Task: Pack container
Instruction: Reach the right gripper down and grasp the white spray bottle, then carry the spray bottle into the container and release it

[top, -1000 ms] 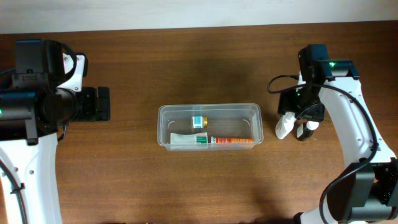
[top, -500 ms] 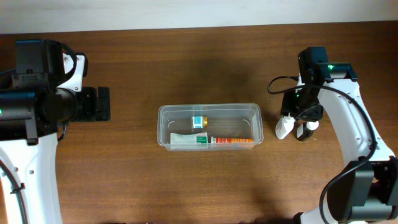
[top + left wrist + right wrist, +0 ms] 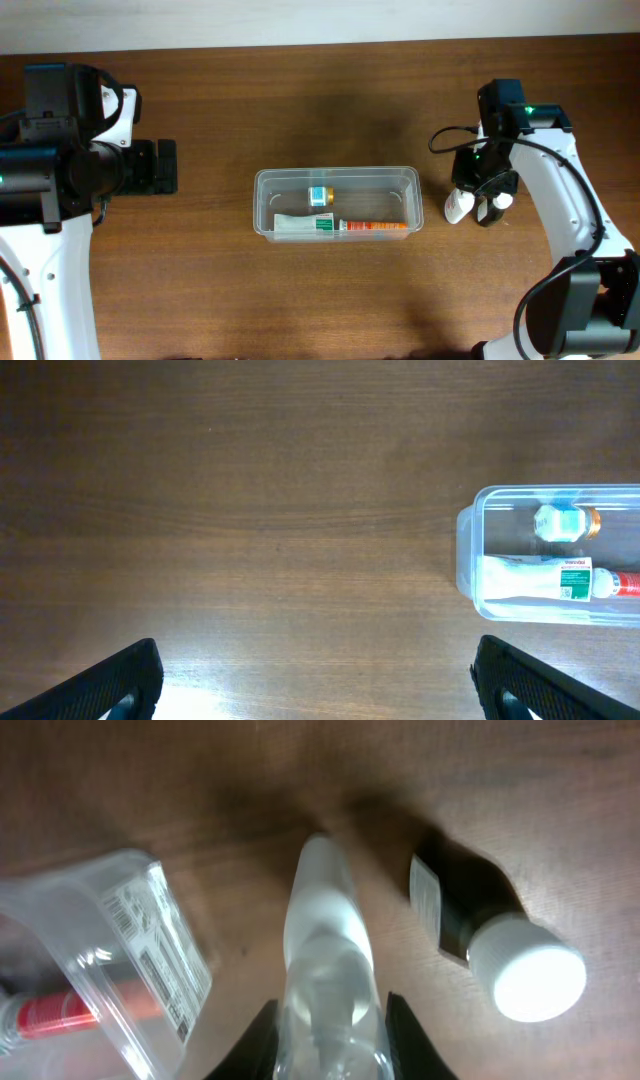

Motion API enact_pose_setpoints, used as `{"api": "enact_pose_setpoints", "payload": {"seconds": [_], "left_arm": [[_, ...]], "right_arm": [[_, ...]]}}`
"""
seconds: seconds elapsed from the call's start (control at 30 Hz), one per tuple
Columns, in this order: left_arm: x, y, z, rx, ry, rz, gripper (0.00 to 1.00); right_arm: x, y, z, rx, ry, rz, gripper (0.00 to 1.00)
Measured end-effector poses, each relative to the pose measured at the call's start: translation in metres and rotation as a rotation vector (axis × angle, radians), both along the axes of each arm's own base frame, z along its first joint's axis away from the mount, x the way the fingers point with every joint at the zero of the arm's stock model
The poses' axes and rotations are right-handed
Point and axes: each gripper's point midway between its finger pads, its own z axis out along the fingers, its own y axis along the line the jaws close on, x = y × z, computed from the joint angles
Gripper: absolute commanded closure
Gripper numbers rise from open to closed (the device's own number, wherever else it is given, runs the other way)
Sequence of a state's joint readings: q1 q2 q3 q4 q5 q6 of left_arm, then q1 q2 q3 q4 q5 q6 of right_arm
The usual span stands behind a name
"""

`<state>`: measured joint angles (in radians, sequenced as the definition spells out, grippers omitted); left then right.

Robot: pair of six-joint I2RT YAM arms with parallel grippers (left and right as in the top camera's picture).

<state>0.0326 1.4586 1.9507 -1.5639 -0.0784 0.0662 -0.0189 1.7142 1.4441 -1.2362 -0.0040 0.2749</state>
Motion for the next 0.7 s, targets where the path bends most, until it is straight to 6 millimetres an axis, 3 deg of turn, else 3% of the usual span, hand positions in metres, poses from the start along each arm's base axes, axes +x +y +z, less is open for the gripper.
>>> {"api": "enact_pose_setpoints", "payload": {"seconds": [0.07, 0.13, 0.33, 0.5, 0.7], "left_arm": [[0.000, 0.000, 0.000, 0.000, 0.000, 0.000, 0.00], [0.000, 0.000, 0.000, 0.000, -0.001, 0.000, 0.00], [0.000, 0.000, 0.000, 0.000, 0.000, 0.001, 0.00], [0.000, 0.000, 0.000, 0.000, 0.000, 0.001, 0.00], [0.000, 0.000, 0.000, 0.000, 0.000, 0.001, 0.00]], "right_arm": [[-0.001, 0.000, 0.007, 0.001, 0.003, 0.000, 0.93], [0.001, 0.000, 0.027, 0.001, -0.010, 0.003, 0.96], [0.001, 0.006, 0.100, 0.003, -0.087, 0.019, 0.96], [-0.014, 0.049, 0.156, 0.083, -0.202, 0.130, 0.96], [-0.033, 0.114, 0.165, 0.180, -0.206, 0.281, 0.96]]}}
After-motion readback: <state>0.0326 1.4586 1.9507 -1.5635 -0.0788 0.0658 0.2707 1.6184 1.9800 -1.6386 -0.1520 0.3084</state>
